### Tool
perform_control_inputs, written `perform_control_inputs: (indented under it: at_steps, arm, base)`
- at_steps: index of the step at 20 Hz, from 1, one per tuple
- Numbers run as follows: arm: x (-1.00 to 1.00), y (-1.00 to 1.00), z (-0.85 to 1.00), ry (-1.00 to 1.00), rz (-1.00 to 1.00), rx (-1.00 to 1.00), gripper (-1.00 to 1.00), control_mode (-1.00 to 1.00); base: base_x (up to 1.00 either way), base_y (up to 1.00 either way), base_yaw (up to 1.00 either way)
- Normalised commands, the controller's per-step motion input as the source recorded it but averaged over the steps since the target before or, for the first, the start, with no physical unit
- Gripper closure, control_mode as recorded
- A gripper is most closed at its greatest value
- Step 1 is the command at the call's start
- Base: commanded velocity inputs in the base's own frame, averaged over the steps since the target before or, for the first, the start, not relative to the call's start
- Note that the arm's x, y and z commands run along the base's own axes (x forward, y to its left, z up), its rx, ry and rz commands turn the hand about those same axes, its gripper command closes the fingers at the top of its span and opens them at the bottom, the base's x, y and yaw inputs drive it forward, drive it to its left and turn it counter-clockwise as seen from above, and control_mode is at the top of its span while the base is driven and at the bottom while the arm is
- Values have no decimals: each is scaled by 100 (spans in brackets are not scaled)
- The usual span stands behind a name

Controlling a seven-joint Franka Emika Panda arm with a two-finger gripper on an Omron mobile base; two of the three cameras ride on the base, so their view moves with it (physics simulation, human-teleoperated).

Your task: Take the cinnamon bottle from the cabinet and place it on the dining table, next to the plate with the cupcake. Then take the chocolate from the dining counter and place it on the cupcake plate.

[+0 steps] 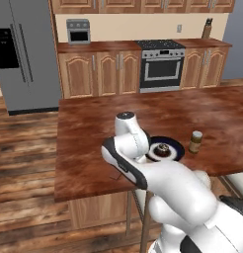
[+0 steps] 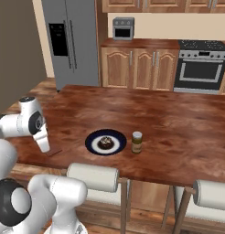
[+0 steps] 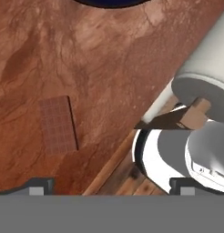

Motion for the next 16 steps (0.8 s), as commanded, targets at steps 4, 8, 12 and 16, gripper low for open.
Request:
perform_control_inputs:
  at_steps: [4, 8, 12, 16]
  arm:
    - [28, 18, -6, 5, -1, 4, -100, -100]
    - [20, 5, -35, 0, 0, 0, -100, -100]
    - [14, -3, -39, 0, 0, 0, -100, -100]
    - [20, -2, -37, 0, 0, 0, -100, -100]
  base:
    - [0, 0, 0]
    - [0, 0, 0]
    - [0, 0, 0]
    - [0, 0, 0]
